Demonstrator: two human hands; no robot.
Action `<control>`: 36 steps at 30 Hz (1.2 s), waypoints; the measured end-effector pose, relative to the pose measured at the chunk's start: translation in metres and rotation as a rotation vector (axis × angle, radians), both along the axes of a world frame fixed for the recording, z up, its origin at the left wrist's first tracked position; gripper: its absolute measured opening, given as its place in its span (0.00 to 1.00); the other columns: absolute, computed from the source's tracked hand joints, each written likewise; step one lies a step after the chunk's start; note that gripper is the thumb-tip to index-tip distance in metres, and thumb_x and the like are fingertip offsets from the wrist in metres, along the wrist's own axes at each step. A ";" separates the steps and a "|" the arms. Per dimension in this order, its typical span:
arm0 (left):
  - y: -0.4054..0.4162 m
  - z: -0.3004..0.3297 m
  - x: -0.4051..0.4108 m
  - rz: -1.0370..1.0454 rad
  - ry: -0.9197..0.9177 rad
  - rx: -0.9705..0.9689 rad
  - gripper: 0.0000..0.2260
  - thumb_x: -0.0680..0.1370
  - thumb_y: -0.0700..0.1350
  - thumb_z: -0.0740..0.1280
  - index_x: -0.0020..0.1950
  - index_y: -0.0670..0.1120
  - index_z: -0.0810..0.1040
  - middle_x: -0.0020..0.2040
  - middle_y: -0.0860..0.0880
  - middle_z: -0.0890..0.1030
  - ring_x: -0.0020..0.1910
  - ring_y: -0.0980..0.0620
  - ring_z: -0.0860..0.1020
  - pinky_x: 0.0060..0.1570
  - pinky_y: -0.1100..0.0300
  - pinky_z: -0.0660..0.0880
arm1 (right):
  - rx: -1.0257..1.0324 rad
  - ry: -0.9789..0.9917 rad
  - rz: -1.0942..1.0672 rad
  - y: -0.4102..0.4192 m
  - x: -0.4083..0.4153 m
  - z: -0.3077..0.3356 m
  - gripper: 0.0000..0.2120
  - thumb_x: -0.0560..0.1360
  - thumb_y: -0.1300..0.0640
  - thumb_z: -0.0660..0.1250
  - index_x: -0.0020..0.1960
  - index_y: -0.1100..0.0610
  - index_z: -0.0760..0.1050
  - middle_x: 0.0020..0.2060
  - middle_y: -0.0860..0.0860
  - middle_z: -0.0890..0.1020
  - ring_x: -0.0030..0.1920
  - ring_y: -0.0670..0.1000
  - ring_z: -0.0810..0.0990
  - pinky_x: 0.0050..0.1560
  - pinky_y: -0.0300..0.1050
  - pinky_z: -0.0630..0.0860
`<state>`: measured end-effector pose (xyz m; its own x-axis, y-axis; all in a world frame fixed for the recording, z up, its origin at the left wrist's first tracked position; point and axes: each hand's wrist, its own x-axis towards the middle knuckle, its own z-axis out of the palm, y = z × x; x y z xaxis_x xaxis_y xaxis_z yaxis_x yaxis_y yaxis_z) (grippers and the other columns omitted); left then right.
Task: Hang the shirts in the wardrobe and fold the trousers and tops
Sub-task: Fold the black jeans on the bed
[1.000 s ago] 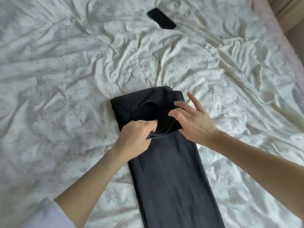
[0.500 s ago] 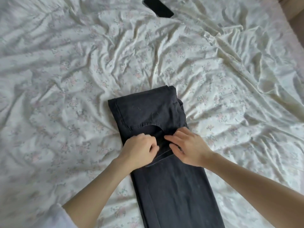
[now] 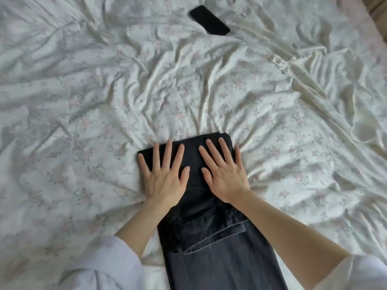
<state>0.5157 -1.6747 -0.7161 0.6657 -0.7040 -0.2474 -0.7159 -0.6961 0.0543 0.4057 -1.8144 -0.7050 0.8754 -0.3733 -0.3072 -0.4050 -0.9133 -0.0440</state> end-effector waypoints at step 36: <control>-0.065 0.198 0.123 0.043 -0.044 -0.239 0.12 0.75 0.50 0.69 0.52 0.45 0.72 0.41 0.47 0.77 0.46 0.42 0.77 0.38 0.56 0.64 | -0.121 -0.234 -0.002 -0.085 0.120 0.182 0.17 0.75 0.52 0.65 0.62 0.54 0.70 0.58 0.51 0.71 0.59 0.54 0.72 0.58 0.51 0.61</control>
<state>0.6388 -1.7396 -0.5178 0.7028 -0.7098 -0.0475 -0.6913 -0.6971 0.1901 0.5261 -1.8996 -0.5234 0.9166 -0.3967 -0.0493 -0.3983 -0.9169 -0.0274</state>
